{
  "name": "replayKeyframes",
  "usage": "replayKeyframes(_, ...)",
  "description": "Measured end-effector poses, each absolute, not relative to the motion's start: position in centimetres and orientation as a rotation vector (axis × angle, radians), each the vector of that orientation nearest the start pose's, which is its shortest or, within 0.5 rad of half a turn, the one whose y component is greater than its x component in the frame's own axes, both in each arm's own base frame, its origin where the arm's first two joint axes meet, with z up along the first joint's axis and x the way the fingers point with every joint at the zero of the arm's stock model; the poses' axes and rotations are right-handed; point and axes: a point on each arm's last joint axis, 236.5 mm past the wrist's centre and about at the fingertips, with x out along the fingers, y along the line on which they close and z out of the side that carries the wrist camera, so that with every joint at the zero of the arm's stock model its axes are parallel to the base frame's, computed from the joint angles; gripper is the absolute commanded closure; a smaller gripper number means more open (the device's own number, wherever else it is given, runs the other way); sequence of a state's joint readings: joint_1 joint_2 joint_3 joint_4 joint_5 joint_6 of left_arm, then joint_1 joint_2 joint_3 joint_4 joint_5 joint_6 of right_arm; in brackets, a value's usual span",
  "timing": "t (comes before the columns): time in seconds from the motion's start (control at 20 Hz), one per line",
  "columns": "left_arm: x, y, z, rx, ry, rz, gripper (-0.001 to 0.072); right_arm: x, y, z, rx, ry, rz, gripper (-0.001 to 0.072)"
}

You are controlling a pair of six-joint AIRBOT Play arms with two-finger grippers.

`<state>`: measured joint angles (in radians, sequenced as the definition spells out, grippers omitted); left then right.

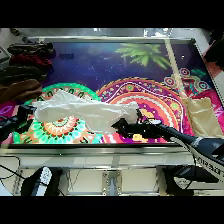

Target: Fold the shirts.

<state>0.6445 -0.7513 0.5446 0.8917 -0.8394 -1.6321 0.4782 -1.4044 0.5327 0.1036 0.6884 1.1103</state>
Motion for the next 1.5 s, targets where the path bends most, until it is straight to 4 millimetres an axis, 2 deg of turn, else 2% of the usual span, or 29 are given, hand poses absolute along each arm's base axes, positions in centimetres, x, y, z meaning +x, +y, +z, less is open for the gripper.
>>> replayKeyframes(0.15, 30.1, 8.4, 1.6, -1.029, 0.762, 0.354, 0.0013, 26.7, 31.2, -9.1, 1.134, 1.423, 0.427, 0.0232)
replayKeyframes(0.4, 29.7, 7.8, 1.3, -1.041, 0.791, 0.346, 0.0013, 24.9, 32.1, -8.9, 1.111, 1.506, 0.491, 0.0232)
replayKeyframes(0.55, 29.7, 7.7, 1.1, -1.043, 0.798, 0.344, 0.0013, 24.2, 32.0, -9.6, 1.093, 1.542, 0.46, 0.0234)
replayKeyframes(0.6, 29.6, 7.7, 1.1, -1.044, 0.799, 0.343, 0.0013, 24.2, 32.0, -9.9, 1.1, 1.544, 0.43, 0.0286)
replayKeyframes(0.65, 29.6, 7.7, 1.1, -1.045, 0.8, 0.344, 0.0014, 24.5, 31.9, -10.2, 1.105, 1.535, 0.401, 0.0392)
replayKeyframes(0.7, 29.6, 7.6, 0.9, -1.046, 0.803, 0.345, 0.0013, 24.9, 31.8, -10.5, 1.113, 1.525, 0.371, 0.0454)
replayKeyframes(0.75, 29.5, 7.6, 0.6, -1.052, 0.811, 0.347, 0.0014, 25.6, 31.5, -10.8, 1.131, 1.5, 0.333, 0.0472)
replayKeyframes(0.85, 29.2, 7.4, -0.4, -1.085, 0.835, 0.363, 0.0013, 26.5, 31.3, -11.0, 1.15, 1.465, 0.292, 0.0691)
replayKeyframes(1.05, 28.8, 7.5, -3.3, -1.145, 0.889, 0.41, 0.0013, 28.6, 31.8, -9.8, 1.125, 1.384, 0.338, 0.0691)
replayKeyframes(1.35, 30.3, 11.0, -5.8, -1.298, 0.783, 0.573, 0.0015, 32.2, 33.9, -5.3, 0.978, 1.231, 0.532, 0.0691)
replayKeyframes(1.5, 30.8, 12.1, -6.9, -1.36, 0.747, 0.625, 0.0015, 33.0, 34.3, -4.0, 0.927, 1.19, 0.58, 0.0691)
